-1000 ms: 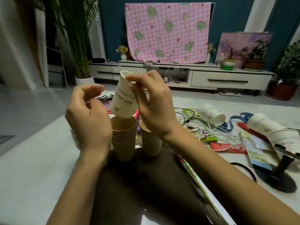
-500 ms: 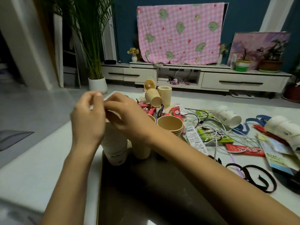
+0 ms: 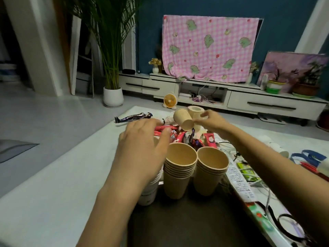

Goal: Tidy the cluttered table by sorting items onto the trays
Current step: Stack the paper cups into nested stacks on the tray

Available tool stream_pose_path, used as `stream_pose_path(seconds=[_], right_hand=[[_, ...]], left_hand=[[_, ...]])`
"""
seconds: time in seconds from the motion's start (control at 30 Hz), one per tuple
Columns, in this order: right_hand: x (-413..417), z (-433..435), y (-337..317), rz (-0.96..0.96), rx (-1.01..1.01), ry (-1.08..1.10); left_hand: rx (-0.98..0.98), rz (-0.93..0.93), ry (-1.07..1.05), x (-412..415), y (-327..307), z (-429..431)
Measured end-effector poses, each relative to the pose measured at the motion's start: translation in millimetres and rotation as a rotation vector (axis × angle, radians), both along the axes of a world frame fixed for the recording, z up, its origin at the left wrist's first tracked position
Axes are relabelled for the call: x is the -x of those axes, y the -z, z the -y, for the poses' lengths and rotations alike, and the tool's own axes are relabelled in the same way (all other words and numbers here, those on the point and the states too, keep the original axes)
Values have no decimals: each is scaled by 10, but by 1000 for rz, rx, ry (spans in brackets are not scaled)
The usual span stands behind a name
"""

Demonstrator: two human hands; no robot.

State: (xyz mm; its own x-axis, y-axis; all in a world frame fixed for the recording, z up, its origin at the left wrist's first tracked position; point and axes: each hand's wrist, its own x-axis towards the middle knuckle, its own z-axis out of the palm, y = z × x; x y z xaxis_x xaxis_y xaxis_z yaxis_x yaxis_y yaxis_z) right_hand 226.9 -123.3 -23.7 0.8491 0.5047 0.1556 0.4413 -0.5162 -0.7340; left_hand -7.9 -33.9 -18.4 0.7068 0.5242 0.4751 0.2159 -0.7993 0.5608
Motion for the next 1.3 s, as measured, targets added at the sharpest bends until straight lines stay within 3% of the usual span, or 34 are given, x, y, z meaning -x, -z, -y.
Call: stream_pose_path(seconds=[0.2,0.53,0.6,0.77,0.83,0.97,1.17,1.3], right_hand=[[-331,-416,229,-95,92,-41],[-601,-488,478,-187,59,198],[-601,-476,494,-131,143,195],[-641,-443,451,327,348,236],[-653,-435,461,413,402,176],[-673,-483,496,388,364,163],[-702,-587,578,367,364,208],[-628,-538,572,286,257,236]], left_hand=[[-93,-184,52,-97,27,35],[-37,-214,38,-109,20,-42],[-12,-204,39,-111,3,-27],[169,-118,18,-144,-18,-4],[195,-100,-2,-145,-8,-11],[210,-92,-14,-127,-6,-64],[79,-191,-74,-146,24,-96],[173,-162,-5,-138,8,-88]])
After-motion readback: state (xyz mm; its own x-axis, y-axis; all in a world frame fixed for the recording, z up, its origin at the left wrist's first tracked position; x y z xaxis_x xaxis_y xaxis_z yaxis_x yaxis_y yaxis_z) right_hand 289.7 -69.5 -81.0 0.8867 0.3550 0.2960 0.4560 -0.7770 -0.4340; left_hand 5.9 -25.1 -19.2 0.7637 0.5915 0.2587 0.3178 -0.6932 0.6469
